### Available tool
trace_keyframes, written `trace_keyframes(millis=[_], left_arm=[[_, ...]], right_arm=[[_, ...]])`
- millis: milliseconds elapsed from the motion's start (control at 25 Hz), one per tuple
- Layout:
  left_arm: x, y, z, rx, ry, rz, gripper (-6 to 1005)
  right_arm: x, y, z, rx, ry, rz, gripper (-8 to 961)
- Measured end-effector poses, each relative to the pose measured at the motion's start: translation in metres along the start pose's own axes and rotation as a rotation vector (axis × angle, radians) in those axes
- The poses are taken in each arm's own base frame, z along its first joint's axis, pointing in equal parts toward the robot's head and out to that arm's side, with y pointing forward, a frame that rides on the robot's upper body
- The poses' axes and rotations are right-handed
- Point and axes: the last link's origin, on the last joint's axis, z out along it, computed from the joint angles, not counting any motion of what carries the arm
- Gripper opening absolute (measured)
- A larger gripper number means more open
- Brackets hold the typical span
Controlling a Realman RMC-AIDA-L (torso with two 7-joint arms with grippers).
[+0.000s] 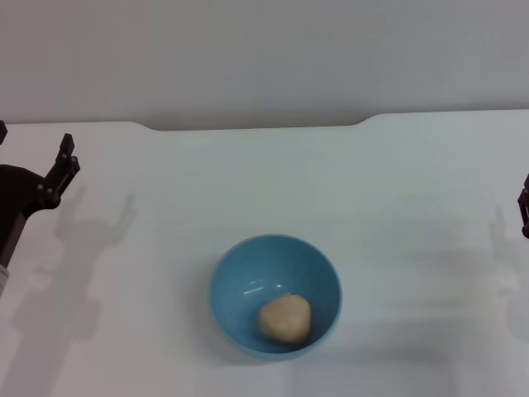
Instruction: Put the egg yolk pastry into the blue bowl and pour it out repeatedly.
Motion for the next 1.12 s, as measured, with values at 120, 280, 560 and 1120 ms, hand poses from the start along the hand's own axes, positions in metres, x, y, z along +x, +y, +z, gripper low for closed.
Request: trace_keyframes(millis=[120,280,560,1120], left_arm=[[0.0001,0.0010,0.0001,-0.005,0.001,0.000,864],[0.0002,0.0013,0.0002,-0.007,0.001,0.000,864],[0.0016,0.0013,0.0001,-0.006,0.011,-0.001,864],[0.0034,0.0038,-0.0005,-0.017,0.024,0.000,864]], right_arm=[[0.0001,-0.0001,0.0000,0.000,0.000,0.000,483],[0.0001,-0.0001,-0.0001,0.000,0.001,-0.001,483],[0.0004,-0.0003,-0.0002,0.000,0.001,-0.001,483],[0.0001,-0.0001,-0.0001,0.000,0.000,-0.001,483]])
